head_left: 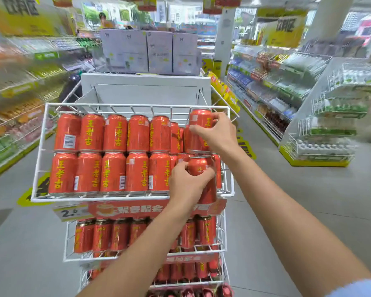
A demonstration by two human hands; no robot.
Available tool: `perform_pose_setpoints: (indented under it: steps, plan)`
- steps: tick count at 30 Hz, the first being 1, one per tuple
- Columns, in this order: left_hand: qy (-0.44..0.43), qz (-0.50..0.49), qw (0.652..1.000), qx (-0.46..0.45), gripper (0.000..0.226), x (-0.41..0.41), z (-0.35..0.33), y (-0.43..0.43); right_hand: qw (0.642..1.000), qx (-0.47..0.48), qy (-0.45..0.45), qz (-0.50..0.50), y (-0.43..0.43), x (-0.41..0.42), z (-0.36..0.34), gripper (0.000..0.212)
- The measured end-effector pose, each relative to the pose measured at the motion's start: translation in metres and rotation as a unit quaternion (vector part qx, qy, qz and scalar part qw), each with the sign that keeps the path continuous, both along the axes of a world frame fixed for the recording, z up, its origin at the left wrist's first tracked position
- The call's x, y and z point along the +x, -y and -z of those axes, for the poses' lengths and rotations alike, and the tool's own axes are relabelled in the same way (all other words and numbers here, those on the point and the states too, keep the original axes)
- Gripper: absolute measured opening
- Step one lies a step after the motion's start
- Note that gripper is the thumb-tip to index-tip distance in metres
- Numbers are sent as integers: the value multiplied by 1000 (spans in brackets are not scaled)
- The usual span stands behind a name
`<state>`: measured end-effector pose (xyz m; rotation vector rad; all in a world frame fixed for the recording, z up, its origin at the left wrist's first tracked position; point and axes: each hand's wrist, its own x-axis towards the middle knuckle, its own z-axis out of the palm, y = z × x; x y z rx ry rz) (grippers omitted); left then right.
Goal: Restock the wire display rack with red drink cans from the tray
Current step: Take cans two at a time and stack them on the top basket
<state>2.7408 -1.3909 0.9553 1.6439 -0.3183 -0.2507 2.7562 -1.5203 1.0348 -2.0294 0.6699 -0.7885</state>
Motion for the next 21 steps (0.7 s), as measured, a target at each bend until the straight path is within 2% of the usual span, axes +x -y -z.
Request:
perform_pose_setpoints:
  steps: [9, 11, 16, 21]
  plan:
    - [-7, -38, 997, 63, 39, 15, -5, 18, 997, -2, -66, -36, 5, 48, 5, 57]
    - [-2, -51, 996, 77, 47, 13, -7, 18, 996, -12, -83, -39, 8, 52, 9, 60]
    - [43, -71, 986, 144, 58, 13, -8, 22, 992, -52, -111, -29, 12, 59, 12, 54]
    - [66, -100, 975, 190, 73, 15, -10, 22, 984, -104, -144, -6, 13, 67, 13, 64]
